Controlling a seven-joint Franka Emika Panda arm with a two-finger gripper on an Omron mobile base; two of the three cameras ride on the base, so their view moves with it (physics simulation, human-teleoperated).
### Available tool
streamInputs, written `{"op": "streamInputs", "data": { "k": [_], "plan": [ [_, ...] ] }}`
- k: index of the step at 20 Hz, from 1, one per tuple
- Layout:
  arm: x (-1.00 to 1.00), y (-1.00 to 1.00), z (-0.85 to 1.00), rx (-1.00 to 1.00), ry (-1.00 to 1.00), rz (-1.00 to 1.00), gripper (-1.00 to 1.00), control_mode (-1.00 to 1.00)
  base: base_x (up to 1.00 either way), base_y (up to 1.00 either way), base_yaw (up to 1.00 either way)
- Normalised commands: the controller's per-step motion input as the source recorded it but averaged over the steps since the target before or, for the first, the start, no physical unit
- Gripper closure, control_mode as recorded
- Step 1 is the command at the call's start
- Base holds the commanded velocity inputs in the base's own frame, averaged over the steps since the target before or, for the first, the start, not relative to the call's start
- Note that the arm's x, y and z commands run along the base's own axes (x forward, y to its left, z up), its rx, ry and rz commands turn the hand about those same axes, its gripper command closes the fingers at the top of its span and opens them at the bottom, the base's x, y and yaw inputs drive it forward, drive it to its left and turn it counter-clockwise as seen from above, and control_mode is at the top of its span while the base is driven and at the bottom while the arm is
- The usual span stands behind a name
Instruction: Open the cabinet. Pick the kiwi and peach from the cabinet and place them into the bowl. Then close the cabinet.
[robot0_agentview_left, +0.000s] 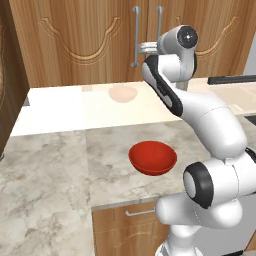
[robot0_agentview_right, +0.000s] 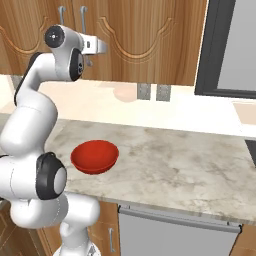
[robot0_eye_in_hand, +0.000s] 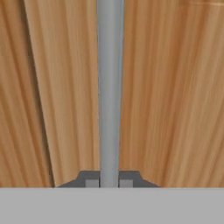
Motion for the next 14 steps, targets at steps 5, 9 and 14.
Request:
{"op": "streamInputs", "data": {
  "k": [5, 9, 14],
  "plan": [
    [-0.35, 0.00, 0.00, 0.00, 0.00, 0.01, 1.00, -1.00, 0.00, 0.00, 0.00],
    [-0.59, 0.00, 0.00, 0.00, 0.00, 0.02, 1.00, -1.00, 0.00, 0.00, 0.00],
    [-0.79, -0.14, 0.00, 0.00, 0.00, 0.01, 1.00, -1.00, 0.00, 0.00, 0.00]
  ]
}}
